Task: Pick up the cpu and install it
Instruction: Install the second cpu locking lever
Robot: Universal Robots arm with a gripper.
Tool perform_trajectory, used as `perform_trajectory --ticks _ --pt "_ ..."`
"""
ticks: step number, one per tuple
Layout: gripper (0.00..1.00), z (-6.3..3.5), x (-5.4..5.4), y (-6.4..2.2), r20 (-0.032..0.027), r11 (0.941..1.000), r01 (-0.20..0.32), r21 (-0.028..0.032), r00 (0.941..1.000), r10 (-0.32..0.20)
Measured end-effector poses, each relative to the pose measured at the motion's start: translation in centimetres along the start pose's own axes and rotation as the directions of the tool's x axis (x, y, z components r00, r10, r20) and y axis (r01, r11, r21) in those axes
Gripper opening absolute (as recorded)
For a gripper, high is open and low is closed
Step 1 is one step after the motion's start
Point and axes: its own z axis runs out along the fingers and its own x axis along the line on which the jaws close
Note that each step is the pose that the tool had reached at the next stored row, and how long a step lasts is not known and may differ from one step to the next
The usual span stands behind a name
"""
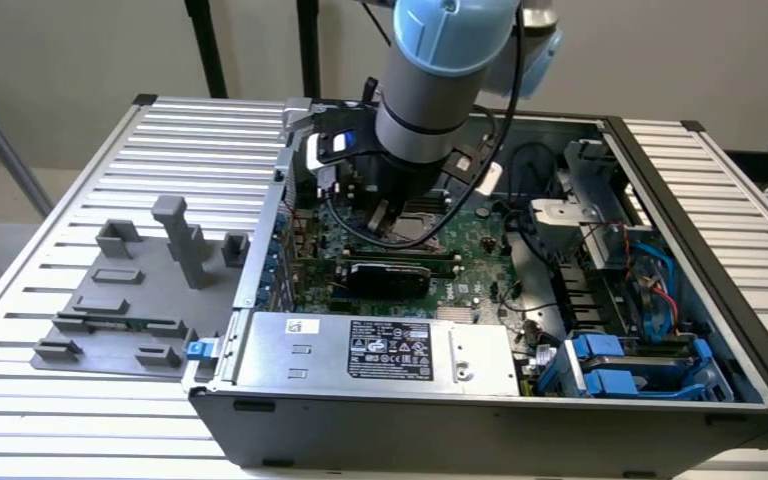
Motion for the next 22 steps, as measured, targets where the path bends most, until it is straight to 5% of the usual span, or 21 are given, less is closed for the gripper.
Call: perform_trajectory --ticks 6,22 --pt "0.11 0.79 -0.4 -0.24 0.0044 1.0 0.0 -0.0023 1.0 0.0" --pt "0.11 2.85 -0.6 -0.68 0.0328 0.9998 -0.003 -0.0183 0.9995 0.003"
